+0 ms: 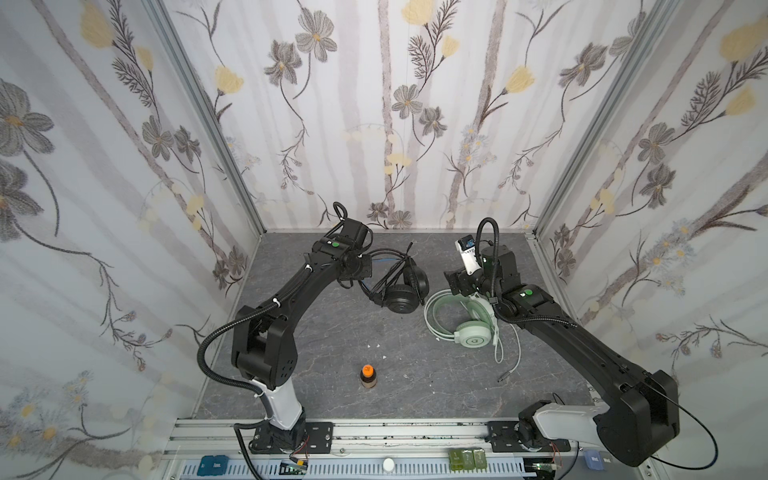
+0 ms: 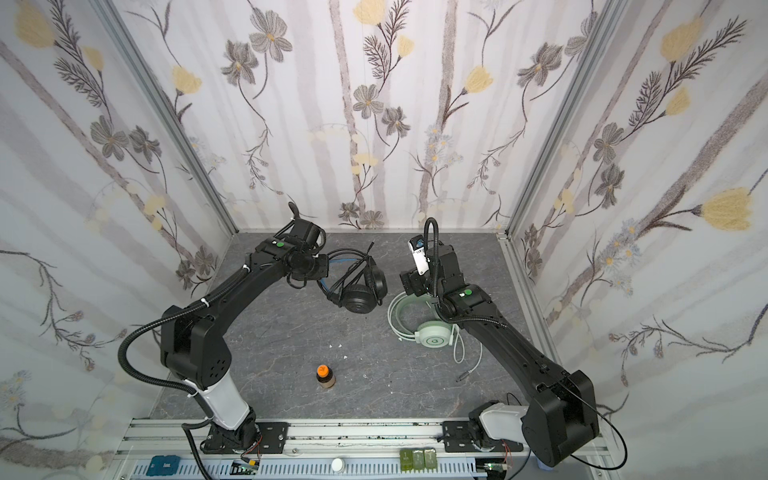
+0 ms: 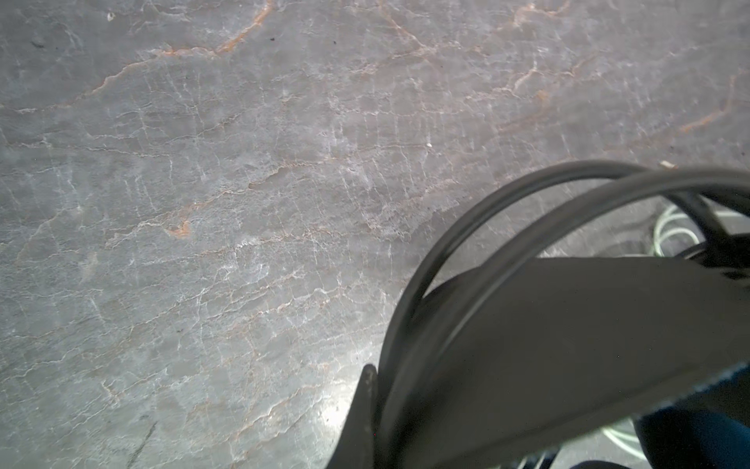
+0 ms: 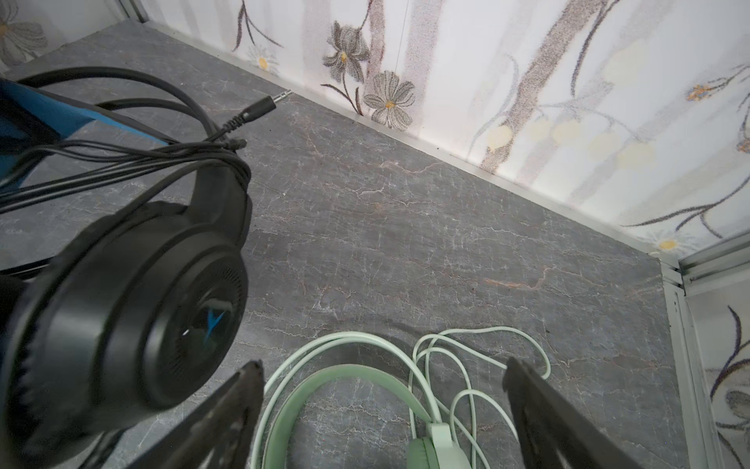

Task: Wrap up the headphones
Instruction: 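Lower the black headset onto the table with the left gripper and release it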

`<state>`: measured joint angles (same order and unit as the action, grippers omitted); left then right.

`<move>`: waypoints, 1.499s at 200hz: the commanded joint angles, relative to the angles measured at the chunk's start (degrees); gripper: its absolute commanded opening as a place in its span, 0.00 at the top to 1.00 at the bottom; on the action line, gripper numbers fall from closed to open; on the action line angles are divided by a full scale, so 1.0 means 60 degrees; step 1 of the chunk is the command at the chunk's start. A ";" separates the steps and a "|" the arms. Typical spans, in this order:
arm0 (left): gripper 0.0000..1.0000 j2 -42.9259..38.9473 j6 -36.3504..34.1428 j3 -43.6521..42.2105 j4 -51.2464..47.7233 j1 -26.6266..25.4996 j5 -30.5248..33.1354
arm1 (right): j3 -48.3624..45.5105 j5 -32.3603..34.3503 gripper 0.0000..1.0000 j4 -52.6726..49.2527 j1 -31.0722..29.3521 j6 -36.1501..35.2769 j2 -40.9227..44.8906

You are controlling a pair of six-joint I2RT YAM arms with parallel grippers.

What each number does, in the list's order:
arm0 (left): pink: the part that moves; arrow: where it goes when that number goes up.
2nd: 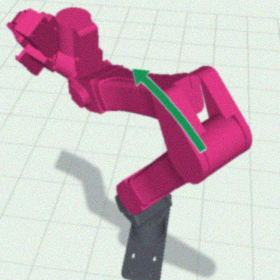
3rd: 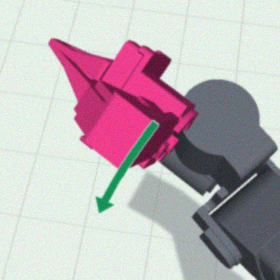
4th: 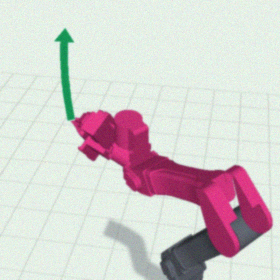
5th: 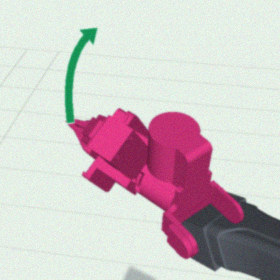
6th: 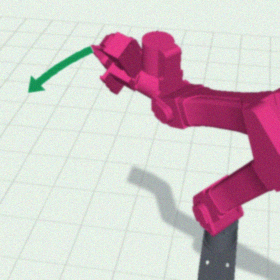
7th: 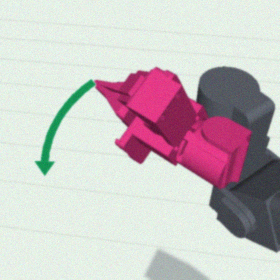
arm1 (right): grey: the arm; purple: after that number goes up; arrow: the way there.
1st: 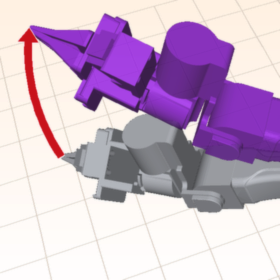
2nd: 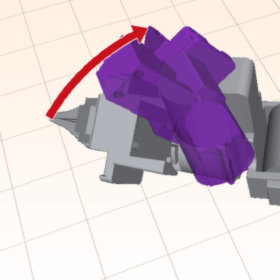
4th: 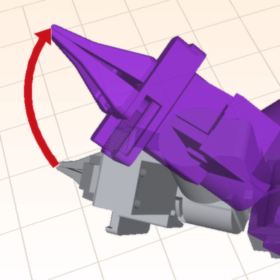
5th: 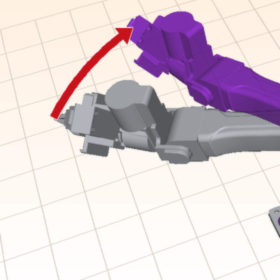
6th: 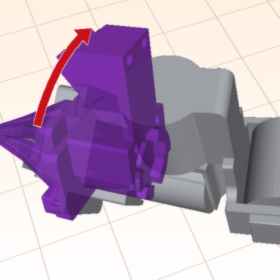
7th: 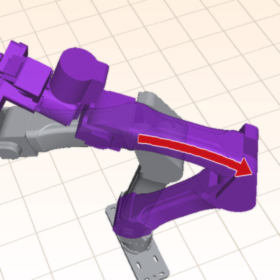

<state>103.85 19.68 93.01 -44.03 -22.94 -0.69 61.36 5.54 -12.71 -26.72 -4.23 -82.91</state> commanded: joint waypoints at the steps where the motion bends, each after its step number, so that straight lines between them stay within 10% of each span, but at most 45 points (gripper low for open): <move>1: 1.00 0.0761 0.1004 0.0560 0.0601 0.0250 0.0057 | 0.0143 0.0334 0.01 0.0117 -0.0025 0.0590 0.0089; 106: 1.00 0.4275 0.2232 0.3401 0.1225 0.1050 0.0401 | 0.0290 0.0171 0.00 0.0016 -0.0071 0.0666 0.0518; 300: 0.82 0.5032 0.3432 0.2419 0.1962 0.1446 -0.0194 | 0.0298 -0.0169 0.00 0.0624 -0.0115 0.1159 0.0328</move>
<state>134.43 38.89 108.25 -34.37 -14.41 -1.98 62.59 3.42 -12.03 -27.35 1.91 -80.44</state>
